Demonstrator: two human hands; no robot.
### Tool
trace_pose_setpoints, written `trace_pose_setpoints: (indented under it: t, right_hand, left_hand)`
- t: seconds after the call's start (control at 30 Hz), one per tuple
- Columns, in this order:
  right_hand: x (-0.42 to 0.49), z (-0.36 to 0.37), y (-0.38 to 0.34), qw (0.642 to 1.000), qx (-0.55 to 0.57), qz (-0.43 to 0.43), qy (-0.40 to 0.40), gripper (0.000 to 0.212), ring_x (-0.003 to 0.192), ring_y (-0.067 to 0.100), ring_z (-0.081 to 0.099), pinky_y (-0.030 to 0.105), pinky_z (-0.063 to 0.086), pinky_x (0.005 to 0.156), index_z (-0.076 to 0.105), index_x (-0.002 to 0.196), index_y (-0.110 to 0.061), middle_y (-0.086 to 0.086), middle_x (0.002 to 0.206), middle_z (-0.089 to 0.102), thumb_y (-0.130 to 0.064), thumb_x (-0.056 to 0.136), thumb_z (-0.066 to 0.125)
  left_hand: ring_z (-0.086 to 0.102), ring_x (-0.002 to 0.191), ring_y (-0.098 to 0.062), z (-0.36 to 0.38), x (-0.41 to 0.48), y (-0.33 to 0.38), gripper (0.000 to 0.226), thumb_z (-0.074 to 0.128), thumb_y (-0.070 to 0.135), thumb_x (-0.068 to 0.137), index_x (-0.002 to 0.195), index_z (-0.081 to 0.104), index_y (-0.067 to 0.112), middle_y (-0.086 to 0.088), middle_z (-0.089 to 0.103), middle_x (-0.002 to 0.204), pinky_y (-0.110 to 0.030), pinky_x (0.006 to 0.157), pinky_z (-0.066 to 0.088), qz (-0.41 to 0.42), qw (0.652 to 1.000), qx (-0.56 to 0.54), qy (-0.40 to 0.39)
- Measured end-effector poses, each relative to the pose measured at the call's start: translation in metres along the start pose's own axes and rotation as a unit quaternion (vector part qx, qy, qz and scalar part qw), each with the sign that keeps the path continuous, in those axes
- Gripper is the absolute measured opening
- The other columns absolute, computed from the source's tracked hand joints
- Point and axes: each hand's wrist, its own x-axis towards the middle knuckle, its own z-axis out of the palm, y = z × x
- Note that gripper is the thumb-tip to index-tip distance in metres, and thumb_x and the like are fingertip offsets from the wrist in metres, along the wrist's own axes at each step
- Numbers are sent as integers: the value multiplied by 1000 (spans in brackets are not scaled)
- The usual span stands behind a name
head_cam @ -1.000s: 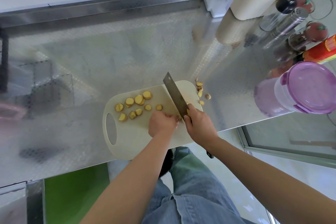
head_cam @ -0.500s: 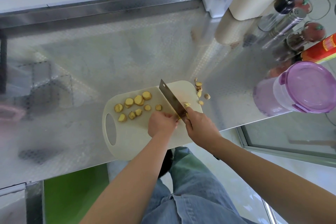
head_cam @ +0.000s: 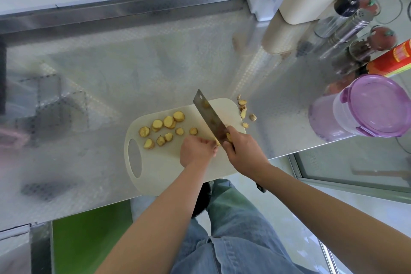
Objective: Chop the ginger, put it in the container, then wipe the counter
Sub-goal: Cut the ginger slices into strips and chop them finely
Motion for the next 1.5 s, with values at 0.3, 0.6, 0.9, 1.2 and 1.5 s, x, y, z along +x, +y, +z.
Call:
trace_pose_setpoints:
  t: [0.3,0.6,0.9,1.2,1.5]
  right_hand:
    - [-3,4,0,999,-33,15,-34,10,68,23,47,33,34,60,43,105,-12,-2,73,43,-19,99,39]
    - [1,13,0,999,17,42,23,30,73,32,54,38,45,61,44,125,-6,12,84,59,-14,96,42]
    - [-9,4,-1,1000,-6,15,-15,21,69,25,43,34,33,60,44,115,-8,0,74,43,-17,97,42]
    - [-7,9,-11,997,-57,33,-30,10,72,29,51,39,44,61,40,107,-13,4,81,50,-15,97,37]
    - [1,10,-11,997,37,63,34,28,74,35,54,39,44,61,43,123,-6,13,81,58,-13,95,41]
  left_hand:
    - [68,68,-24,-1,-2,1,23,69,31,68,51,67,15,2,67,53,-31,66,53,3,1000,-3,4]
    - [59,57,-19,-3,-1,2,27,63,27,71,45,64,18,3,66,54,-27,62,49,3,1000,19,-1]
    - [53,53,-21,0,-3,-2,24,63,30,67,49,66,14,-3,66,55,-23,55,40,17,1000,7,14]
    - [64,62,-24,1,2,-4,23,66,35,66,53,67,16,2,66,54,-23,55,40,16,1000,13,9]
    - [56,55,-18,-1,-1,-2,21,63,26,67,48,64,16,3,66,54,-23,56,41,7,1000,25,7]
